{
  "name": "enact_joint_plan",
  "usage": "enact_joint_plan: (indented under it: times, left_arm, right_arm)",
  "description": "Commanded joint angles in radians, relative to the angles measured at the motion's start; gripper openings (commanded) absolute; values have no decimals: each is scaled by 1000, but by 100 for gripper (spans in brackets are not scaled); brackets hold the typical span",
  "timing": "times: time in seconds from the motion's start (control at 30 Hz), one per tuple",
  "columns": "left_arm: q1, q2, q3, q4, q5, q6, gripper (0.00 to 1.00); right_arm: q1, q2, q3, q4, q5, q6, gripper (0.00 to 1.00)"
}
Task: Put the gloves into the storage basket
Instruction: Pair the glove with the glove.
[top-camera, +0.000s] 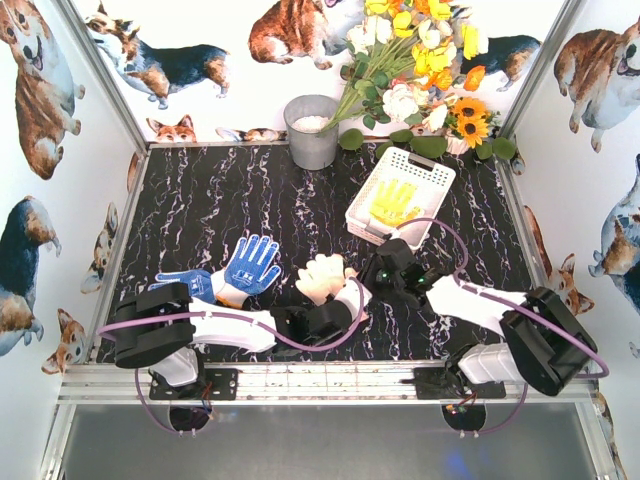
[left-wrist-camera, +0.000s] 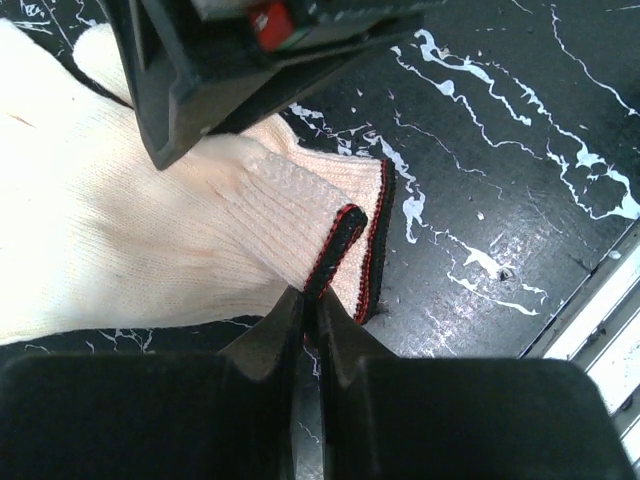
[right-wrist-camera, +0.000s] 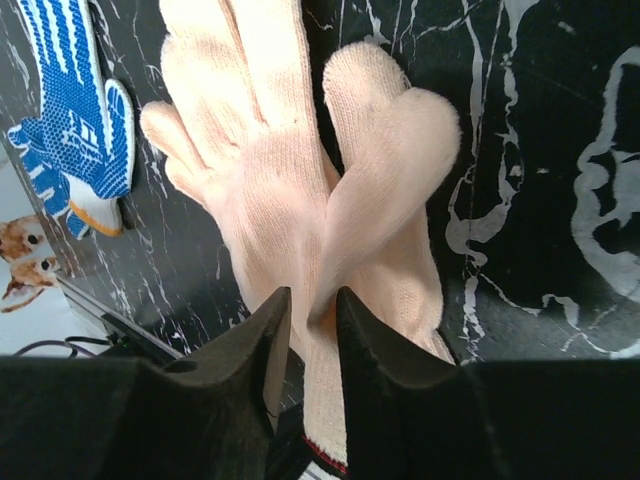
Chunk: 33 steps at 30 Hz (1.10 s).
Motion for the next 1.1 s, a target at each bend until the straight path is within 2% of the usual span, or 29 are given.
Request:
enact_joint_plan:
  times: [0.0, 0.23, 0.4, 0.7, 0.87, 1.07]
  left_arm:
    - [-4, -3, 28, 23, -30, -60, 0]
    - [-3, -4, 68, -31, -24, -86, 0]
    - [-3, 6, 101, -40, -28, -87, 0]
    - [-4, 33, 125, -50, -33, -93, 0]
    - [-4, 46, 136, -39, -53, -115, 0]
    - [-3, 61, 151, -9, -75, -145, 0]
  right_arm:
    - [-29, -84, 36, -33, -3, -64, 31]
    - [-66, -191, -5, -109, -64, -109, 46]
    - [-66, -232, -41, -127, -135, -106, 49]
    - [-66, -246, -103, -49, -253, -39, 48]
    - [-64, -277, -126, -57, -263, -26, 48]
    - [-64, -292, -156, -52, -275, -9, 34]
